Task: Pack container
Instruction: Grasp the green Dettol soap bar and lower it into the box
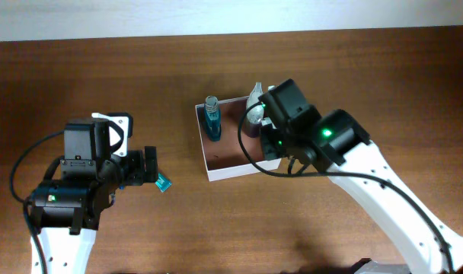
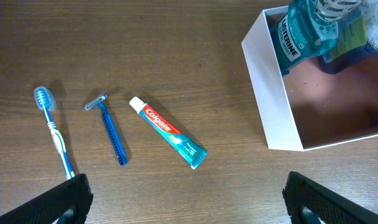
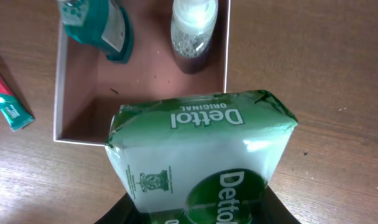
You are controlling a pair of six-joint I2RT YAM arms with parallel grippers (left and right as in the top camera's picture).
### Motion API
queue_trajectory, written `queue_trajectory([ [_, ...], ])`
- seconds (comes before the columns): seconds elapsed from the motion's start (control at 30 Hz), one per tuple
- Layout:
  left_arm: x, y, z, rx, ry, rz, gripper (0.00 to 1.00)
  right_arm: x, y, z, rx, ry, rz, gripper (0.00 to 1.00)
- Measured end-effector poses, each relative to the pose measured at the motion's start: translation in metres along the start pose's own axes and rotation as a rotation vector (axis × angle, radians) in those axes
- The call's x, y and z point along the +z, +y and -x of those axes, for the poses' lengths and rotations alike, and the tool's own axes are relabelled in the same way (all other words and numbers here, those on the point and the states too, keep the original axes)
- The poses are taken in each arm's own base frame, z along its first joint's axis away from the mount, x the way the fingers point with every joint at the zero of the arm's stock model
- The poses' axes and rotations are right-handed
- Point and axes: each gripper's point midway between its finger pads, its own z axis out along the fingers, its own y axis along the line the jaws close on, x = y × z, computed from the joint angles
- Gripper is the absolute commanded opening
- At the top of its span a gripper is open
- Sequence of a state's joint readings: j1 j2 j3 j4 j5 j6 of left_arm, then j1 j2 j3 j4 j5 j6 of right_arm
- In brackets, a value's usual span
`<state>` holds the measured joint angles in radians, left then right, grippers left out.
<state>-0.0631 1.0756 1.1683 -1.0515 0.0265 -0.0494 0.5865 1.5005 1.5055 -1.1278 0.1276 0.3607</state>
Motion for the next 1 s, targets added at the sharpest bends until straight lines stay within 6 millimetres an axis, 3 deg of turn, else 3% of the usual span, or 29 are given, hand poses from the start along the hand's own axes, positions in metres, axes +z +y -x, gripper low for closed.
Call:
queue_trajectory([
  [0.17,0.000,0.000,0.000,0.000,0.000,0.000,0.99,0.034,0.007,0.003,-0.004,0.050,-0.011,0.04],
  [0.33,0.000,0.000,0.000,0.000,0.000,0.000,0.99,0.062,0.027,0.020,-0.016,0.011,0.022,0.04],
  [0.47,0.000,0.000,0.000,0.000,0.001,0.000,0.99,0.072,0.036,0.030,-0.018,-0.023,0.039,0.04],
  [0.77,0.000,0.000,0.000,0.000,0.001,0.000,0.99,0.098,0.056,0.029,-0.049,-0.014,0.053,0.06],
  [0.9,0.000,0.000,0.000,0.000,0.001,0.000,0.99,0.103,0.060,0.032,-0.049,-0.023,0.060,0.20],
  [1.0,0.000,0.000,0.000,0.000,0.001,0.000,0.99,0.104,0.060,0.033,-0.048,-0.028,0.062,0.44],
])
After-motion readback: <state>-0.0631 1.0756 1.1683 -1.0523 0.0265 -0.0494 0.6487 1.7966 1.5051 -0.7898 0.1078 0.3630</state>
